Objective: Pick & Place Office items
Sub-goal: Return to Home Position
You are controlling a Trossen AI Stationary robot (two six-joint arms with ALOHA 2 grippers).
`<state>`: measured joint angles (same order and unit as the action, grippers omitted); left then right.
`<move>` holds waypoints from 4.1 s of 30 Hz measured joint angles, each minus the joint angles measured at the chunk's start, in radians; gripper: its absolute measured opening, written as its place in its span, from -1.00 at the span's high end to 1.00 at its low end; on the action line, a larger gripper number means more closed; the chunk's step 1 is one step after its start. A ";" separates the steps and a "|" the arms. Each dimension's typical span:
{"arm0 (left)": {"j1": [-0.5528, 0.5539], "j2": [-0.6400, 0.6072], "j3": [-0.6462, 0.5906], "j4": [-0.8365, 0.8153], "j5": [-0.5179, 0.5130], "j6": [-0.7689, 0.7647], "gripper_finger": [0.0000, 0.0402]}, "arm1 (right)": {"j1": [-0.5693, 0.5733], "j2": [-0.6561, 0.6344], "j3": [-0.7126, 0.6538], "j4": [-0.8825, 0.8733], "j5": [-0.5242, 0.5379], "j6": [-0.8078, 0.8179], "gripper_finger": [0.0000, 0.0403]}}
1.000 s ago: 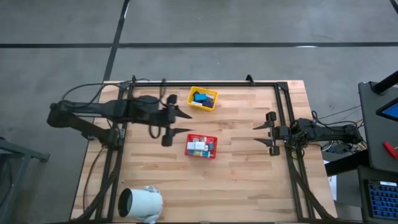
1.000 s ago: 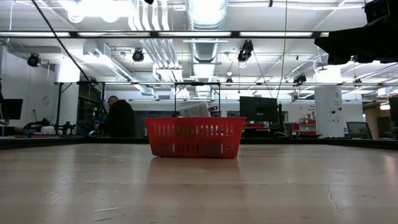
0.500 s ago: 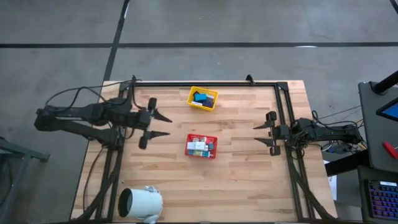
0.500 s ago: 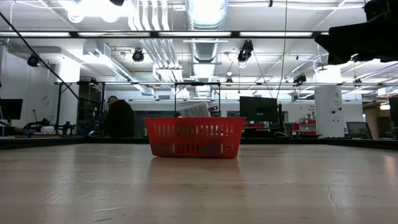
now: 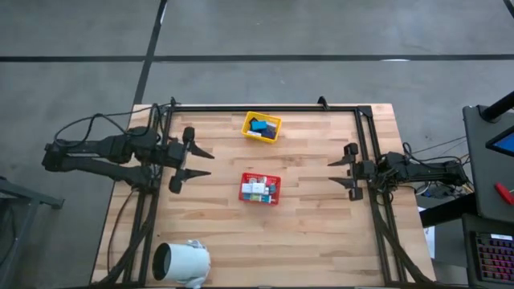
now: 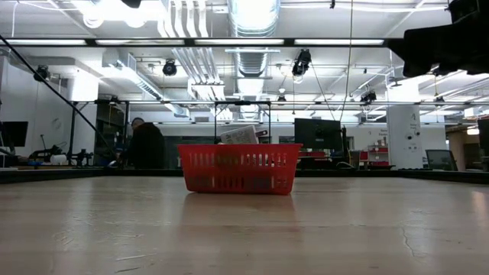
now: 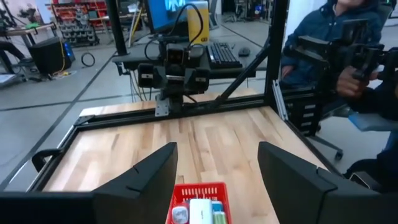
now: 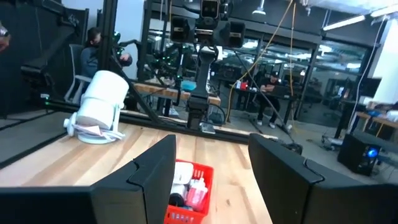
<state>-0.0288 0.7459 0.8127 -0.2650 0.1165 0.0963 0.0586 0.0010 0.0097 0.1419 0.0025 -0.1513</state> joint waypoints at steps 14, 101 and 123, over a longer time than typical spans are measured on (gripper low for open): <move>0.001 -0.008 0.035 0.036 -0.011 0.011 -0.13 | -0.001 0.000 0.000 0.060 0.103 -0.013 0.00; 0.000 -0.711 -0.799 0.444 0.048 -0.106 -0.13 | 0.000 0.002 0.000 -0.010 0.042 0.219 0.00; 0.000 -0.746 -0.807 0.271 -0.080 -0.157 -0.13 | -0.001 0.002 0.000 -0.122 0.078 0.170 0.00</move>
<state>-0.0284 -0.0002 0.0059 0.0063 0.0368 -0.0605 0.0578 0.0034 0.0097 0.0197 0.0807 0.0191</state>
